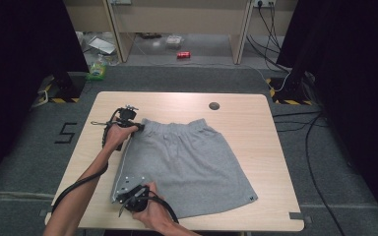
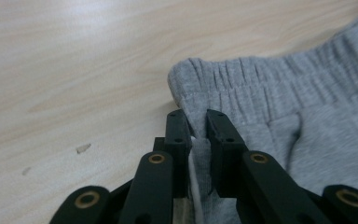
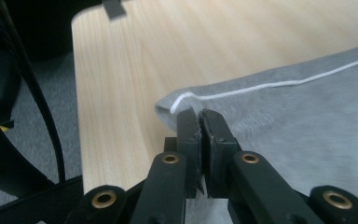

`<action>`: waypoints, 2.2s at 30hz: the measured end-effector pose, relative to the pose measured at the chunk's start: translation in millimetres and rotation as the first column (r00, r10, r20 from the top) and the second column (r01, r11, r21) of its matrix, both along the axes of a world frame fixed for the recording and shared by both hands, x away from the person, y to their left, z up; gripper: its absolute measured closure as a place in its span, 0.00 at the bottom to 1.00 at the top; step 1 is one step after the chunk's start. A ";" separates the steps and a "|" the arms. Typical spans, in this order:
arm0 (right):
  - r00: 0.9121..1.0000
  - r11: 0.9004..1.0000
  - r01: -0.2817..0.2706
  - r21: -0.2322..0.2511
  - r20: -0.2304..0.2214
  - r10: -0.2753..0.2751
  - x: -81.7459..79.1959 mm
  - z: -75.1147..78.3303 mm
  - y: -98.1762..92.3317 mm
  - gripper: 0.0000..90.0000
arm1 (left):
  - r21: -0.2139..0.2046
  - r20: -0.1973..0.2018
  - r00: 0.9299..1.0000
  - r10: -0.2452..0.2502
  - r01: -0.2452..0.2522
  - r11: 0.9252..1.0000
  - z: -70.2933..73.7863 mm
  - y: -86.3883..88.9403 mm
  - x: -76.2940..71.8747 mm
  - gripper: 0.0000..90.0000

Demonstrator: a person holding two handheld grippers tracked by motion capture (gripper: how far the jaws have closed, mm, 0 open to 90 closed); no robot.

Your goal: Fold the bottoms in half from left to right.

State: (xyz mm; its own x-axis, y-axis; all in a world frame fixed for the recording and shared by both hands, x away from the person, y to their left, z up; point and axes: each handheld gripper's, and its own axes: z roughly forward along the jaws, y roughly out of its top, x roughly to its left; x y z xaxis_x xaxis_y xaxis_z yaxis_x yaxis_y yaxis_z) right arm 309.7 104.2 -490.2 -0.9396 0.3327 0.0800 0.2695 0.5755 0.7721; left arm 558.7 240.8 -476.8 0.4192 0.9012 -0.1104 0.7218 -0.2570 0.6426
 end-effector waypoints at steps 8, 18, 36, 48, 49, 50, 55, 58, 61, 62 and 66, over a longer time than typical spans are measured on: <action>0.999 0.995 0.052 0.085 0.006 -0.053 -3.2 21.1 -50.3 0.96 | -0.038 0.016 1.000 -0.021 0.022 0.999 41.6 -23.8 0.2 0.88; 0.983 0.965 0.178 0.192 0.000 -0.181 -10.6 44.9 -127.9 0.96 | -0.063 0.019 0.998 -0.068 0.069 0.996 72.9 -73.0 4.2 0.88; 0.918 0.872 0.385 0.301 -0.023 -0.397 -26.5 55.1 -248.8 0.97 | -0.085 0.035 0.988 -0.151 0.154 0.984 92.0 -180.1 10.9 0.88; 0.854 0.810 0.510 0.290 -0.062 -0.516 -33.2 36.8 -304.8 0.96 | -0.087 0.004 0.988 -0.155 0.155 0.984 75.3 -220.1 18.1 0.87; 0.850 0.806 0.519 0.285 -0.074 -0.521 -32.2 33.8 -307.4 0.96 | -0.087 0.004 0.988 -0.155 0.155 0.984 75.3 -220.1 18.1 0.86; 0.850 0.806 0.519 0.285 -0.074 -0.521 -32.2 33.8 -307.4 0.96 | -0.089 0.001 0.988 -0.153 0.152 0.984 73.2 -220.6 18.8 0.86; 0.841 0.801 0.534 0.269 -0.077 -0.535 -28.7 30.4 -312.0 0.96 | -0.107 -0.007 0.990 -0.143 0.141 0.984 66.1 -221.7 21.4 0.85; 0.840 0.804 0.536 0.257 -0.074 -0.537 -28.5 28.8 -312.0 0.96 | -0.132 0.001 0.990 -0.138 0.137 0.982 65.4 -220.5 21.7 0.81; 0.839 0.805 0.541 0.245 -0.081 -0.539 -27.6 26.3 -312.9 0.96 | -0.155 0.011 0.990 -0.138 0.138 0.978 67.0 -217.0 21.1 0.78; 0.837 0.805 0.543 0.238 -0.081 -0.541 -27.3 25.7 -313.4 0.96 | -0.159 0.018 0.990 -0.139 0.140 0.977 68.1 -215.2 21.0 0.76; 0.833 0.804 0.550 0.224 -0.076 -0.548 -26.0 24.6 -315.8 0.96 | -0.163 0.022 0.991 -0.133 0.135 0.977 70.4 -207.6 21.1 0.74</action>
State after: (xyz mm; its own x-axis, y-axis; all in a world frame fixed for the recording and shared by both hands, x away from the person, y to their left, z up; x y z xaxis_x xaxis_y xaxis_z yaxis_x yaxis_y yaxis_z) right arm 283.7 -211.6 -465.6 -0.6044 0.7646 0.2239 0.4937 0.1388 0.8585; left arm 579.8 33.1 -406.5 0.5373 0.8066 -0.2466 0.6804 -0.2418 0.6918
